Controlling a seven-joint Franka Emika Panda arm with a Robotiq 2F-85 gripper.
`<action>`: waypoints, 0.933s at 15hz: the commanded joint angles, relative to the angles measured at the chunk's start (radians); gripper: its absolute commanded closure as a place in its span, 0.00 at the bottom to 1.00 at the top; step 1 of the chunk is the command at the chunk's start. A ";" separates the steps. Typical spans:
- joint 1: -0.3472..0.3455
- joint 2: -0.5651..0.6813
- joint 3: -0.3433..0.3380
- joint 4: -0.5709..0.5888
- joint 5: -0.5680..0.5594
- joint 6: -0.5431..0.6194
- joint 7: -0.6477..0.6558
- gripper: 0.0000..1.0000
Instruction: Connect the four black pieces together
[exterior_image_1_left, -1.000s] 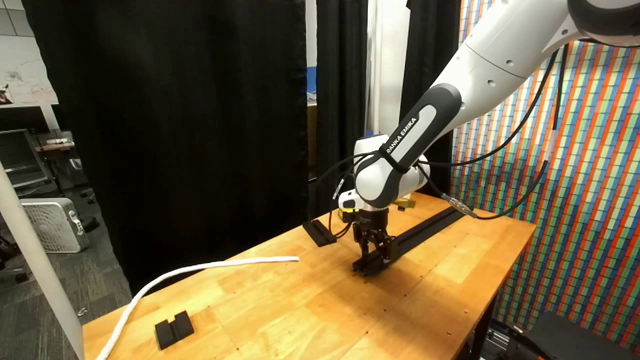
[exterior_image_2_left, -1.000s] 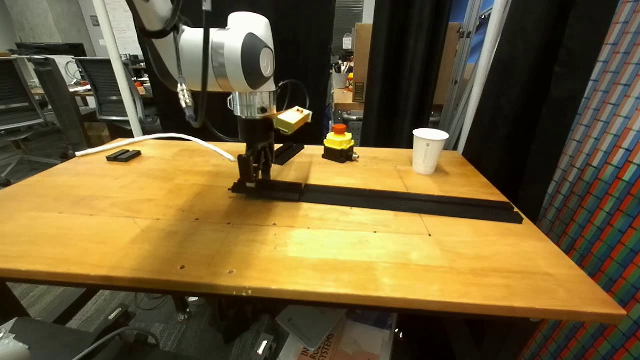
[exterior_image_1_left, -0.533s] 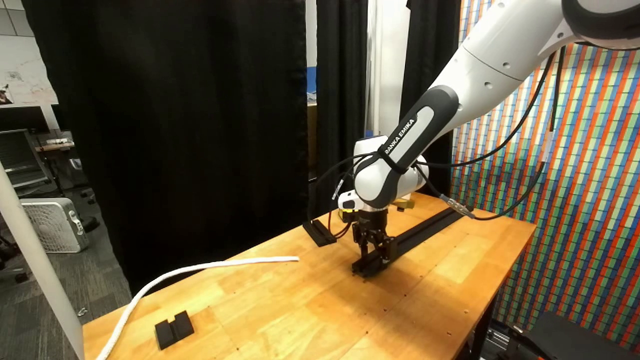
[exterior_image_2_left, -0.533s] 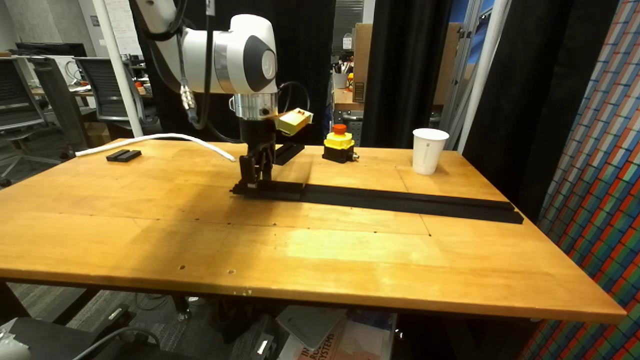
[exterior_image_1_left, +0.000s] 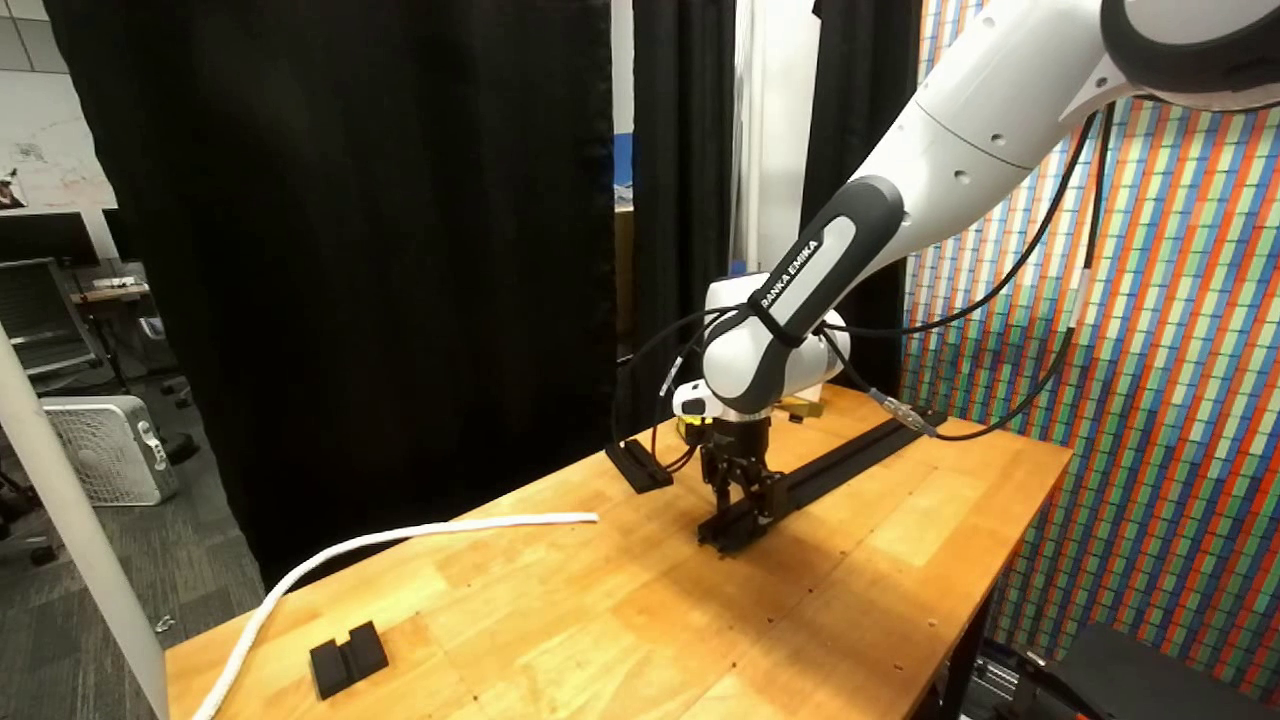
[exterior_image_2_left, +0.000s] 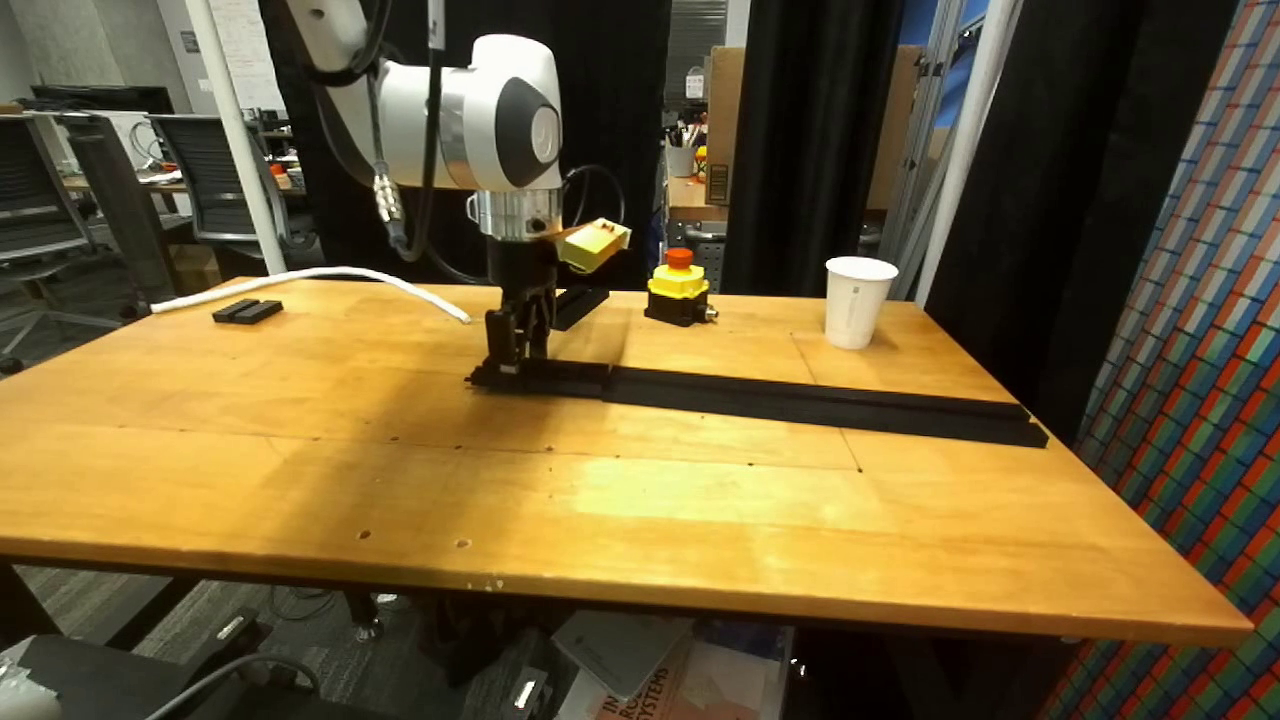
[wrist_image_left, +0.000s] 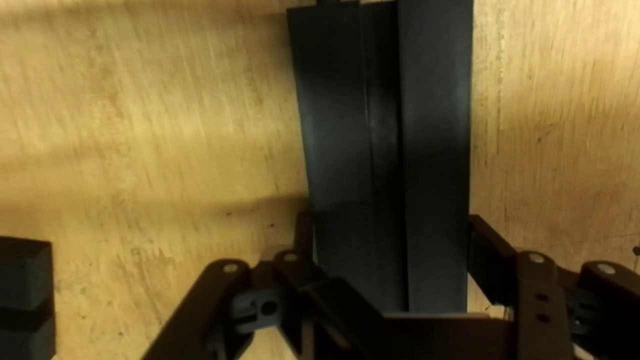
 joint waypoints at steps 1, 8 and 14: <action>-0.016 0.013 0.002 0.037 0.042 -0.024 -0.040 0.52; -0.033 0.014 -0.004 0.043 0.065 -0.022 -0.024 0.52; -0.046 0.015 -0.007 0.048 0.083 -0.022 -0.021 0.52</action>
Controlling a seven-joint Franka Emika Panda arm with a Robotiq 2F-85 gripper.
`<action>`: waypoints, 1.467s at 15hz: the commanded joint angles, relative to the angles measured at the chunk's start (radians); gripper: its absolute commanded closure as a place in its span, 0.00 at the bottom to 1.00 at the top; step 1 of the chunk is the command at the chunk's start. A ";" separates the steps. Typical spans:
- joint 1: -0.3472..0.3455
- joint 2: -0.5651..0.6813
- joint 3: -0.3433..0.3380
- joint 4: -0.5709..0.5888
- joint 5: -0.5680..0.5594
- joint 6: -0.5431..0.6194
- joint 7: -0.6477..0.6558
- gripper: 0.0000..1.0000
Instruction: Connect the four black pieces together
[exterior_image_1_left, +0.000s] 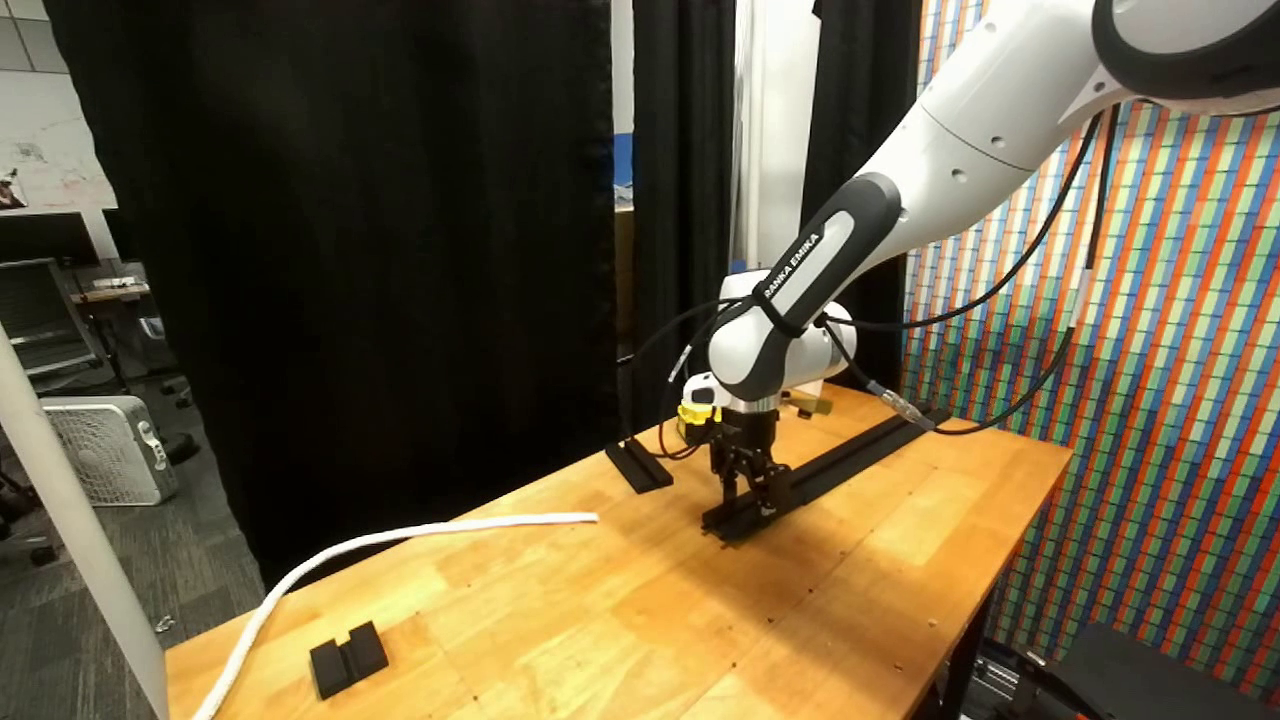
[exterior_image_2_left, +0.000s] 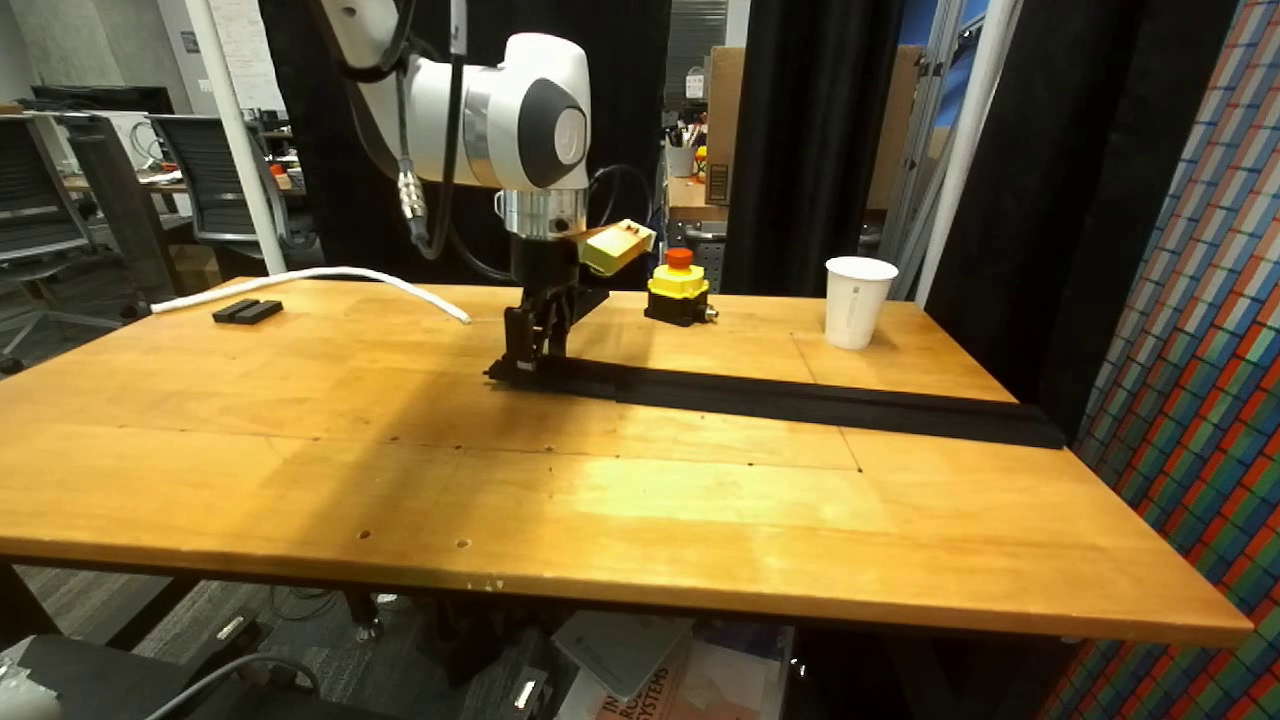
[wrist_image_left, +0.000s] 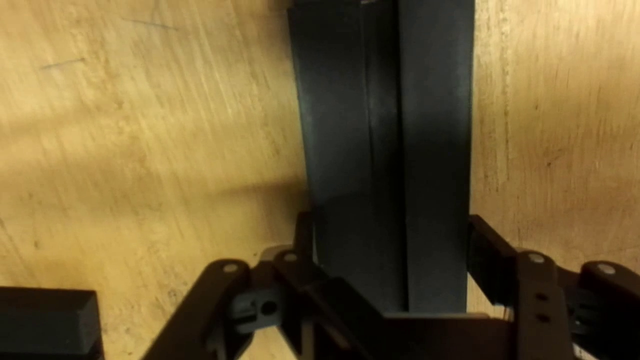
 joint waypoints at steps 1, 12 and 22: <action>-0.006 0.005 -0.006 0.026 0.032 -0.022 -0.015 0.52; -0.015 -0.008 -0.014 -0.010 0.038 0.007 -0.014 0.52; -0.021 -0.018 -0.014 -0.040 0.056 0.044 -0.014 0.52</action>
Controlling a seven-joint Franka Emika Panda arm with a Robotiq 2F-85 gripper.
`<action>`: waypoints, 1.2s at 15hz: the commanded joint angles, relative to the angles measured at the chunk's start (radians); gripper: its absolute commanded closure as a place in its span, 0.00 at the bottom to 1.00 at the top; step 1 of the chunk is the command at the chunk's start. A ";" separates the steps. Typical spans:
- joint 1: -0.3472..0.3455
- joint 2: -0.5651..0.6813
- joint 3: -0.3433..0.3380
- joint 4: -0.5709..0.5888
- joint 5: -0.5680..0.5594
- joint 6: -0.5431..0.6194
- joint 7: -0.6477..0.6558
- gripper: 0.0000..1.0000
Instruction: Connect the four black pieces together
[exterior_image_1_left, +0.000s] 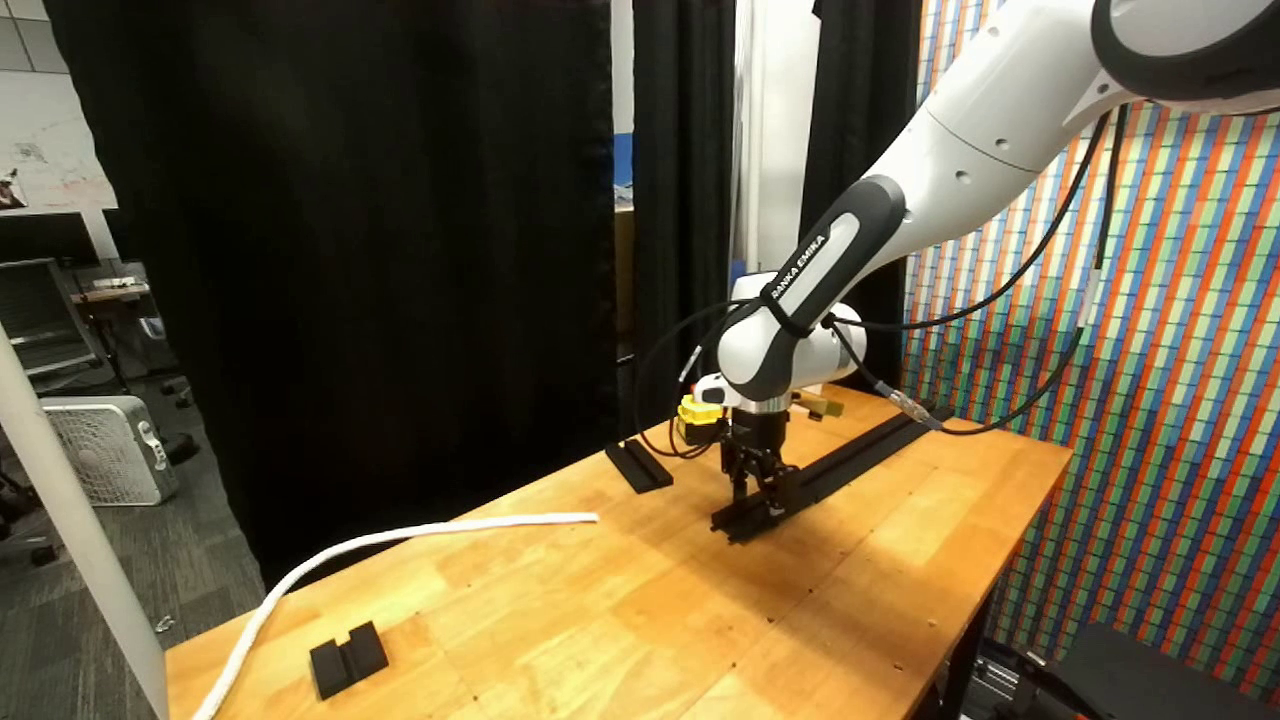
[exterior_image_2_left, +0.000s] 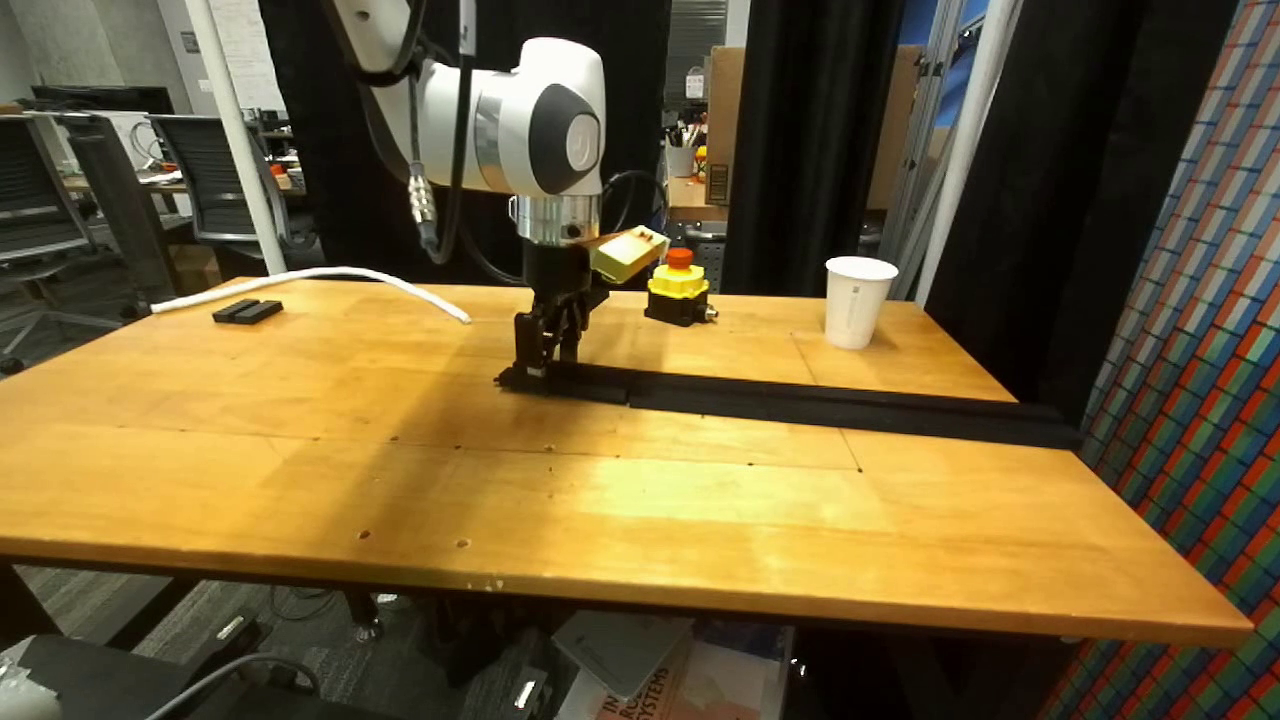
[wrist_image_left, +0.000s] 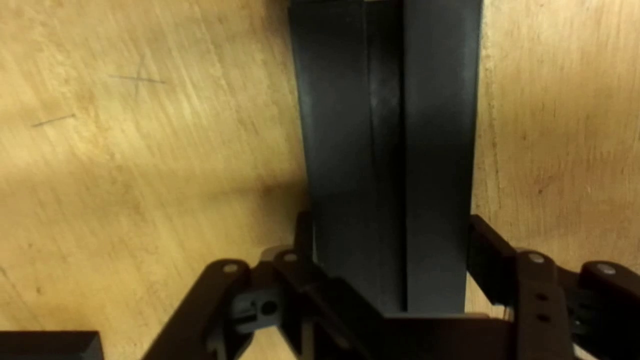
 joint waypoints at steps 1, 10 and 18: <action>-0.008 -0.020 0.001 -0.032 0.043 0.043 -0.014 0.52; -0.015 -0.043 0.005 -0.088 0.061 0.124 -0.020 0.52; -0.028 -0.069 0.005 -0.141 0.051 0.175 -0.043 0.52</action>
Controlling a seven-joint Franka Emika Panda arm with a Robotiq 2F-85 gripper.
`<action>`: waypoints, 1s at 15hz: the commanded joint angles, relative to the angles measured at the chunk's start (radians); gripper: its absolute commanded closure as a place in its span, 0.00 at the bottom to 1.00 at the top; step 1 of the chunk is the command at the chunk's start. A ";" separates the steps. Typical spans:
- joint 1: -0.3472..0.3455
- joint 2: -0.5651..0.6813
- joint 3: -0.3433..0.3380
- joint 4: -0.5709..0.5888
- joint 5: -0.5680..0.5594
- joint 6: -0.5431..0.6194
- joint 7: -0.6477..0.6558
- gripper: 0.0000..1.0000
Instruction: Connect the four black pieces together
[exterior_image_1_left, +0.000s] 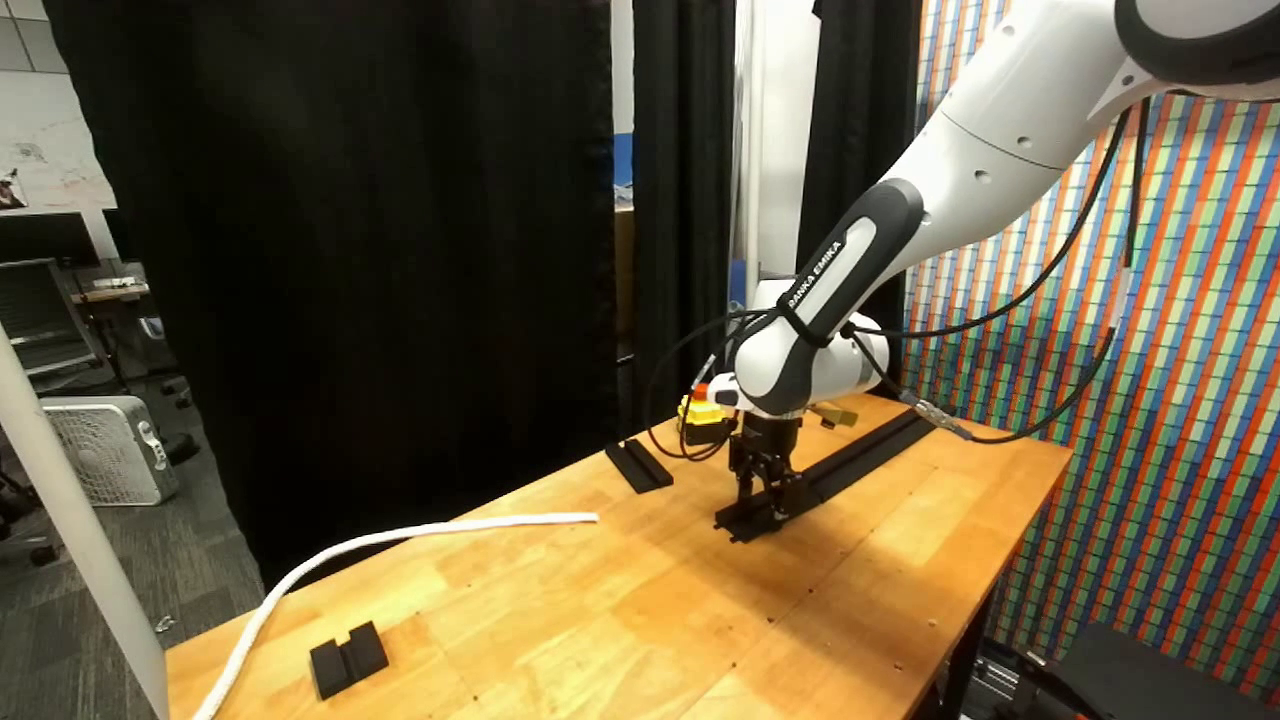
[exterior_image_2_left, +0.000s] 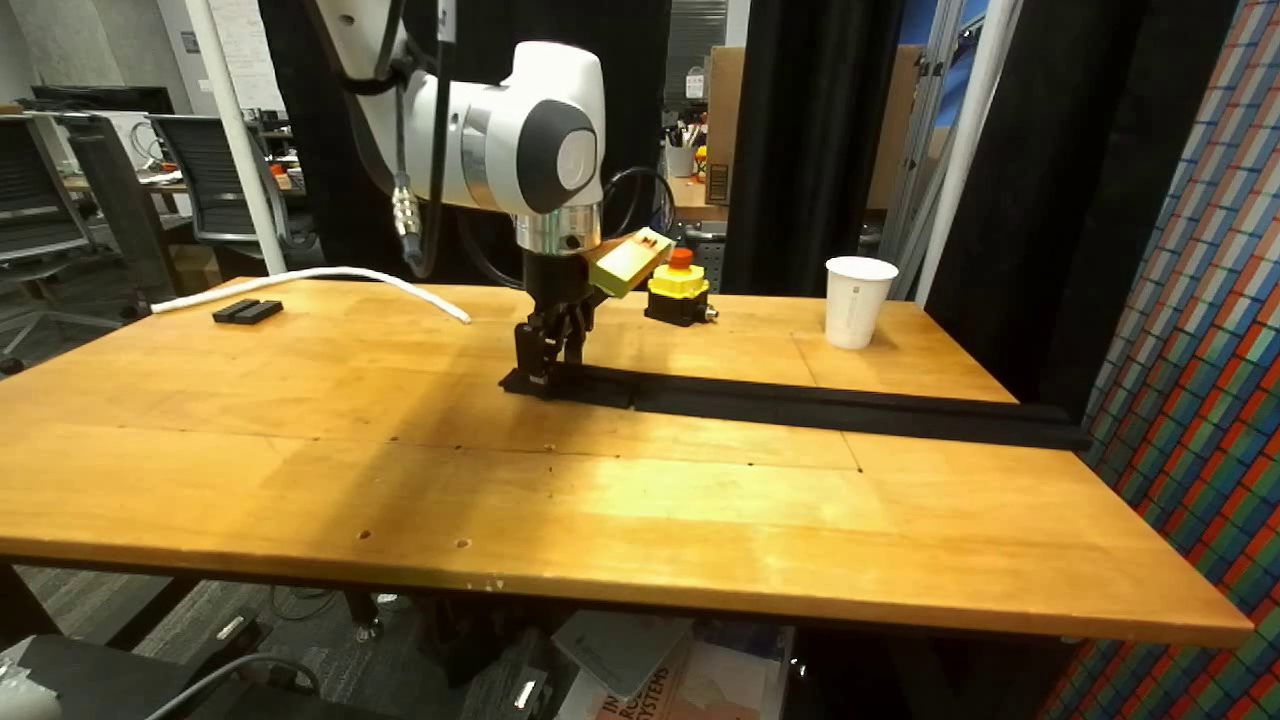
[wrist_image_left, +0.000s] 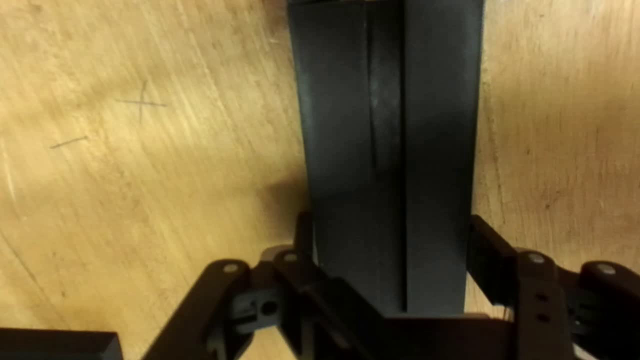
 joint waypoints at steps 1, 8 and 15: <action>-0.014 -0.035 0.003 -0.048 0.015 0.021 -0.040 0.52; -0.014 -0.052 -0.003 -0.086 0.013 0.044 -0.066 0.52; -0.023 -0.070 0.003 -0.125 0.019 0.081 -0.119 0.52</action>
